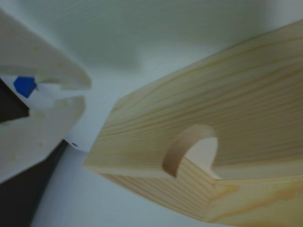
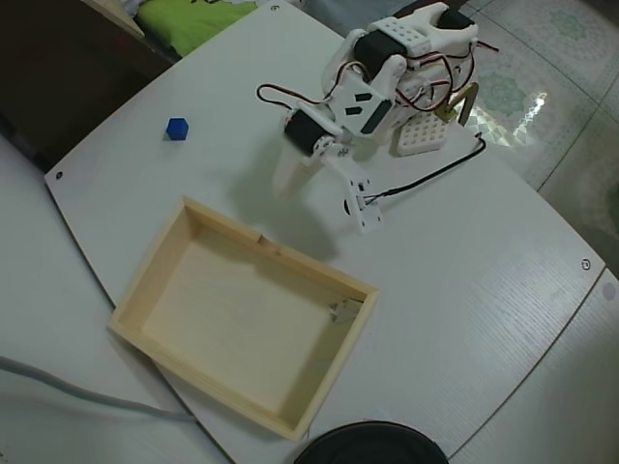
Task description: Pick up the small blue cube and put it into the box
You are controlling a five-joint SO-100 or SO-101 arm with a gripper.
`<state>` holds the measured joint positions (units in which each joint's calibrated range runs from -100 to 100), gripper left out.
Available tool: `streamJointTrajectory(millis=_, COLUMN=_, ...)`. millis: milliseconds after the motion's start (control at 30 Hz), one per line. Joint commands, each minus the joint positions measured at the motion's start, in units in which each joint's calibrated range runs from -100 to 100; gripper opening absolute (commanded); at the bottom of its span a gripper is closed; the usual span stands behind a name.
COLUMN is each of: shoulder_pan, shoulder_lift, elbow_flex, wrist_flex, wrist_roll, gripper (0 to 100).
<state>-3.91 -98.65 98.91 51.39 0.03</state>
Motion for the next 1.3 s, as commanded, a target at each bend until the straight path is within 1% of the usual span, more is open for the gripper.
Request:
streamJointTrajectory(millis=0, shoulder_pan=0.1, shoulder_lift=-0.3, elbow_flex=0.9, wrist_flex=0.1, wrist_roll=0.2, gripper=1)
streamJointTrajectory(millis=567, shoulder_pan=0.1, shoulder_lift=-0.3, elbow_flex=0.9, wrist_flex=-0.5, wrist_roll=0.4, gripper=1)
streamJointTrajectory(millis=667, shoulder_pan=0.6, shoulder_lift=-0.4, elbow_flex=0.2, wrist_flex=-0.6, wrist_roll=1.2, gripper=6)
streamJointTrajectory(millis=700, shoulder_pan=0.6, shoulder_lift=-0.4, elbow_flex=-0.8, wrist_flex=-0.6, wrist_roll=1.5, gripper=8)
streamJointTrajectory(millis=800, shoulder_pan=0.3, shoulder_lift=-0.3, elbow_flex=-5.6, wrist_flex=-0.6, wrist_roll=1.6, gripper=11)
streamJointTrajectory(millis=900, shoulder_pan=0.1, shoulder_lift=0.3, elbow_flex=-12.4, wrist_flex=-0.6, wrist_roll=1.7, gripper=11)
streamJointTrajectory(millis=1267, shoulder_pan=0.7, shoulder_lift=1.4, elbow_flex=-29.4, wrist_flex=1.0, wrist_roll=7.2, gripper=11)
